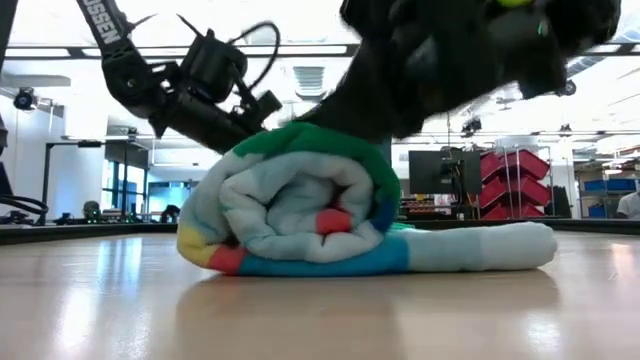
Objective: Roll towel
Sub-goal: Roll the multi-color dinosaur print towel
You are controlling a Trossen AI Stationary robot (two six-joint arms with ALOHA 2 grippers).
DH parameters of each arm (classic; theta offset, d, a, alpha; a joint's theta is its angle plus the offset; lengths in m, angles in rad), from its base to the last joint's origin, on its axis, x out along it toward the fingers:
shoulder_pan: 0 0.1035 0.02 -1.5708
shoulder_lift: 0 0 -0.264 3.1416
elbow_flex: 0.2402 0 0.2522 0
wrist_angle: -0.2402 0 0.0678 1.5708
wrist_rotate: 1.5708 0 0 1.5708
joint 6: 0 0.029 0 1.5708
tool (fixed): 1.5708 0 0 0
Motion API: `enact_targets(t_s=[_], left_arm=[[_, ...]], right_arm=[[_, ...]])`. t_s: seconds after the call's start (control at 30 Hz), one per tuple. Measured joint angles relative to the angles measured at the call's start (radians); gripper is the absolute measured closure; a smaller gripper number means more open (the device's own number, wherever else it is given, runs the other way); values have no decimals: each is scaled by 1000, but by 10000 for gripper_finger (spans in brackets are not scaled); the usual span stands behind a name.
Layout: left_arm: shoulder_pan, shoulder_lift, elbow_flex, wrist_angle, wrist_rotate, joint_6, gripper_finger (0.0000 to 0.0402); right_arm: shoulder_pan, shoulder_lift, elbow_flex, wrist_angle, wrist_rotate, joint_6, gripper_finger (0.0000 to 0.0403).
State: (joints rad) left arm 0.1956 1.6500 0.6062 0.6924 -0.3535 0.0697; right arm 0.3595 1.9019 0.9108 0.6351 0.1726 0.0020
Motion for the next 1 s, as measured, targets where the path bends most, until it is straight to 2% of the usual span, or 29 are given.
enact_targets(t_s=[0.13, 0.23, 0.43, 0.53, 0.63, 0.8, 0.87, 1.0], left_arm=[[-12, -89, 2, -59, 16, 6, 128], [-20, -178, 2, -170, 21, 3, 128], [-74, -350, -13, -653, 24, -90, 128], [-136, -382, -68, -750, 59, -160, 128], [-216, -372, -158, -666, 85, -184, 128], [-309, -260, -282, -320, 75, -196, 128], [-330, -199, -291, -230, 75, -199, 128], [-340, -73, -267, -196, 73, -229, 128]], right_arm=[[-1, -90, 0, -113, 4, -20, 403], [-6, -135, -2, -192, 9, -38, 403], [-10, -258, -26, -446, 61, -6, 403], [-17, -323, -64, -576, 63, 50, 403], [-45, -348, -100, -709, 63, 115, 403], [-113, -330, -149, -807, 55, 163, 403], [-136, -318, -157, -836, 25, 155, 403], [-165, -319, -156, -860, -16, 130, 403]])
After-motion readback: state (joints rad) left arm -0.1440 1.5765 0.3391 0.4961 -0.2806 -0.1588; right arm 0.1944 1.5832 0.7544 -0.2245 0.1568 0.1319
